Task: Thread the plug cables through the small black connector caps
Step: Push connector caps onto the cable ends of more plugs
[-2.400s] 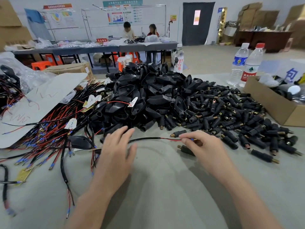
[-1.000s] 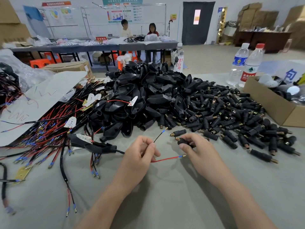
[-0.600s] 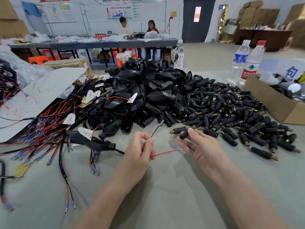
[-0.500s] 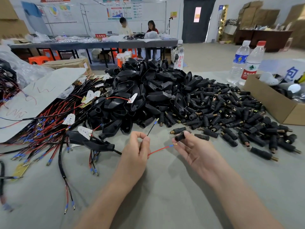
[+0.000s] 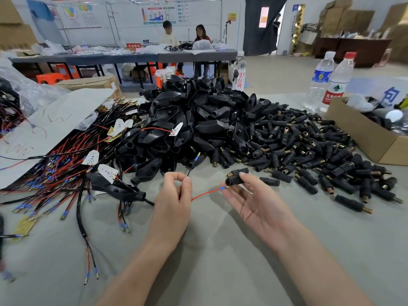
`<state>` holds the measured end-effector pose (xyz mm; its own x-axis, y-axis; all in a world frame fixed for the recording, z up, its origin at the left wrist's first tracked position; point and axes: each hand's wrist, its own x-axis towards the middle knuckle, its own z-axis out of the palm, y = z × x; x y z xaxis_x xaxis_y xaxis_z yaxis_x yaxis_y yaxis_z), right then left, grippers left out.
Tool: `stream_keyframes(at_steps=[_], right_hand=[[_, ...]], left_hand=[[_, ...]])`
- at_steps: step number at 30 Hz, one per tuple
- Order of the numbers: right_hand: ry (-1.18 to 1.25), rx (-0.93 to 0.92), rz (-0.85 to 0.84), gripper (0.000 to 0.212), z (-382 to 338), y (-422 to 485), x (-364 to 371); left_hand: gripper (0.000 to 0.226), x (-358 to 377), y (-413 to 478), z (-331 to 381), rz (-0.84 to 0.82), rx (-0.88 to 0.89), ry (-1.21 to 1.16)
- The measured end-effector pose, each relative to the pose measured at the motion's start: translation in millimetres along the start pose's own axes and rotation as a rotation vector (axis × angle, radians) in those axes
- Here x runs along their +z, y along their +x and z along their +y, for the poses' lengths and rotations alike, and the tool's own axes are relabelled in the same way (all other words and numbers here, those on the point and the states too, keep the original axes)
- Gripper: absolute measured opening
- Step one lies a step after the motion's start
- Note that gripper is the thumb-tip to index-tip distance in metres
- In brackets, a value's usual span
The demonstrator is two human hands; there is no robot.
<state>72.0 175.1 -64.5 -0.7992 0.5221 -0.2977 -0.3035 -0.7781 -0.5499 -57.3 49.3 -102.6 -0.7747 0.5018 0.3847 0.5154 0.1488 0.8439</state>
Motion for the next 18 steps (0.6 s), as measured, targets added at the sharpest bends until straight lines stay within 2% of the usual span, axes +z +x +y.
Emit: stream_keyframes(at_steps=[18], right_hand=[[-0.063, 0.009, 0.0, 0.012, 2.5, -0.7, 2.2]], left_hand=[[0.014, -1.6, 2.9, 0.1, 0.019, -0.049, -0.009]])
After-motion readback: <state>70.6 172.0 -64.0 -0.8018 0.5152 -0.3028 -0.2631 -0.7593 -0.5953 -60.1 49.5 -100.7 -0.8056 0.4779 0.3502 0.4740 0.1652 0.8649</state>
